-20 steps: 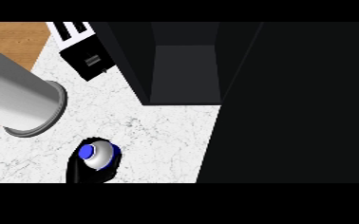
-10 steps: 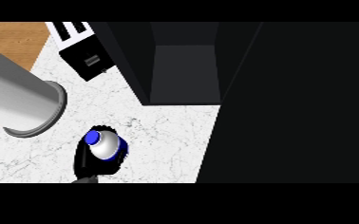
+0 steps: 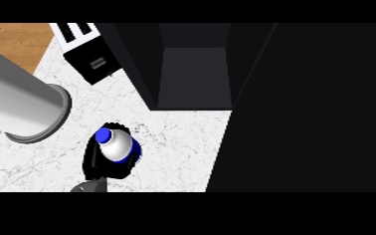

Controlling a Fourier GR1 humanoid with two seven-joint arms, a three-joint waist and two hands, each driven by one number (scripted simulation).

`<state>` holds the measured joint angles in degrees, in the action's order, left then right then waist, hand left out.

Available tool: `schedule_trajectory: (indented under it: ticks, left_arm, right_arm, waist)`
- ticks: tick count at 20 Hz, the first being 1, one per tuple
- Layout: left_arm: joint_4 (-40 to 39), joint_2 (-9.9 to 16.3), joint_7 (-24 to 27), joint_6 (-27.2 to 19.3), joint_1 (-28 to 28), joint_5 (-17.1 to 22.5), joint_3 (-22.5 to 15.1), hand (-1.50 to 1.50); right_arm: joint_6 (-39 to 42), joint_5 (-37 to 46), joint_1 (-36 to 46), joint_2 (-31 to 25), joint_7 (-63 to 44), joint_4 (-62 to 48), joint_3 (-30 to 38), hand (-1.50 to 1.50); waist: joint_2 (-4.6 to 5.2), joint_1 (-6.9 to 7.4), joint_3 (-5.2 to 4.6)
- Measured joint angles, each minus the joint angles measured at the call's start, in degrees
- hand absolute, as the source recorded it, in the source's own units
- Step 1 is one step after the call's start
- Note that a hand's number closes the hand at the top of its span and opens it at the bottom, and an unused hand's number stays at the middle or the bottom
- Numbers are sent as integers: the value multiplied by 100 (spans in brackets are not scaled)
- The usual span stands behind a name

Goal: Pick up the bottled water, place it into the cabinet and close the cabinet

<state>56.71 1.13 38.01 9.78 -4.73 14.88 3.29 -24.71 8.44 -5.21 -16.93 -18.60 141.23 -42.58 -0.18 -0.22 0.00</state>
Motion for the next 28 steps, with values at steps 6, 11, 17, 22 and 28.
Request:
schedule_trajectory:
  ticks: [6, 11, 17, 22, 28]
  left_arm:
    - [990, -77, -871, -151, 201, 288, -363, 150]
    - [1883, -101, -1385, -656, 322, 425, -800, 150]
    - [2521, -109, -1714, -1434, 166, 337, -1364, 150]
    - [2853, -111, -2236, -2060, -266, 337, -1685, 150]
    - [2530, -112, -2402, -2849, -1117, 394, -2009, 150]
  right_arm:
    - [-74, 34, 48, 29, -25, -35, -105, -150]
    - [-136, 51, -33, -16, 28, -12, -138, -150]
    - [-140, 47, 65, 0, 6, -38, -98, -150]
    - [-177, 48, -14, -22, 83, -32, -137, -150]
    - [-200, 69, -69, -120, 76, -5, -248, -150]
  waist:
    - [-4, 9, 0]
    - [-7, 2, 1]
    - [0, 0, 0]
    - [1, -21, 0]
    - [4, -62, -2]
